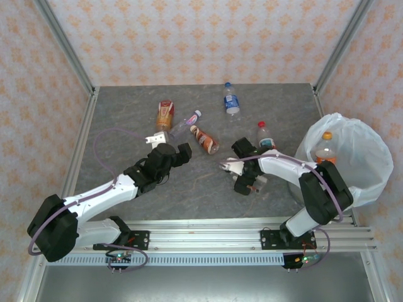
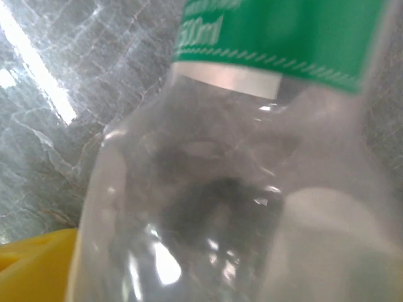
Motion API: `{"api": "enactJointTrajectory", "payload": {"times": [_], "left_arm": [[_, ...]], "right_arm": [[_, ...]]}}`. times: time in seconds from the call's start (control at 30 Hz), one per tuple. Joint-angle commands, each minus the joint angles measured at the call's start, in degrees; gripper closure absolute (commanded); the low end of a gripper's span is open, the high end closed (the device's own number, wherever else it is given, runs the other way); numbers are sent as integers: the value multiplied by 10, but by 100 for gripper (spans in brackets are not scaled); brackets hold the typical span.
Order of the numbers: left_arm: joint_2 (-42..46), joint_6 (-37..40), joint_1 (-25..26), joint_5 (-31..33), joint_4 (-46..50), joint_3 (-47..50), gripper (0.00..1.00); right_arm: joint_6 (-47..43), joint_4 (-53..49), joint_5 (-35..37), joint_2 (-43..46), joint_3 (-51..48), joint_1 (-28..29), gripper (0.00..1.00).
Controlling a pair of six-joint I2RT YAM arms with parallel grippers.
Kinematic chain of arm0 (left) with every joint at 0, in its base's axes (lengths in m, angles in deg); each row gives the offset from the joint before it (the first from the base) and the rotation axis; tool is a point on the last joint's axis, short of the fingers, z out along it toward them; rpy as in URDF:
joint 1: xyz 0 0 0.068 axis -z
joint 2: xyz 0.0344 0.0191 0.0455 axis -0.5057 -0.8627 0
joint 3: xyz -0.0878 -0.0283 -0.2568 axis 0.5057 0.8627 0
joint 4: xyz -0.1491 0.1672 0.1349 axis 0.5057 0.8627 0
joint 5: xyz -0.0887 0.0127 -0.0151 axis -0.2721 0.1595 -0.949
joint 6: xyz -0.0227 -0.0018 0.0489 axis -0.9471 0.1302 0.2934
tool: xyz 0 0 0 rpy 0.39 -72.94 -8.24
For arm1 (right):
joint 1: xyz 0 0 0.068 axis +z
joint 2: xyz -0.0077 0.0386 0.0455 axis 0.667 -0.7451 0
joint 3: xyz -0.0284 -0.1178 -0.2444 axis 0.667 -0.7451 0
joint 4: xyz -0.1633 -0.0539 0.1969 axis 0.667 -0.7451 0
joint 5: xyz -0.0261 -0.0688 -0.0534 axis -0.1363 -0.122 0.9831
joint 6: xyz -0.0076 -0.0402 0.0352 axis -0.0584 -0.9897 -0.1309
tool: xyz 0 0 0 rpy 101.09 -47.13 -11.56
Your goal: Put the plastic bottles in the bin
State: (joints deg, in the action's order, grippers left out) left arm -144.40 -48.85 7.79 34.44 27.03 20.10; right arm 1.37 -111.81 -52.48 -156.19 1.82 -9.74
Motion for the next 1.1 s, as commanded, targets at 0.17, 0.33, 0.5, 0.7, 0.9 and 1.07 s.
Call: {"api": "enactJointTrajectory", "payload": {"times": [0.17,0.33,0.5,0.7,0.9,1.07], "left_arm": [[2,-4,-5,27,7,3,0],[-4,-3,-5,25,8,-4,0],[-10,-3,-5,25,7,-7,0],[-12,-3,-5,26,8,-8,0],[-14,-11,-5,30,7,-3,0],[-14,-10,-5,32,8,-5,0]], "right_arm": [[-7,7,12,-11,-18,8,13],[-1,4,13,-13,-18,11,23],[4,-2,14,-15,-16,13,32],[8,4,21,-10,-9,15,41],[9,19,16,14,-8,19,44],[13,23,18,33,-3,19,48]]}}
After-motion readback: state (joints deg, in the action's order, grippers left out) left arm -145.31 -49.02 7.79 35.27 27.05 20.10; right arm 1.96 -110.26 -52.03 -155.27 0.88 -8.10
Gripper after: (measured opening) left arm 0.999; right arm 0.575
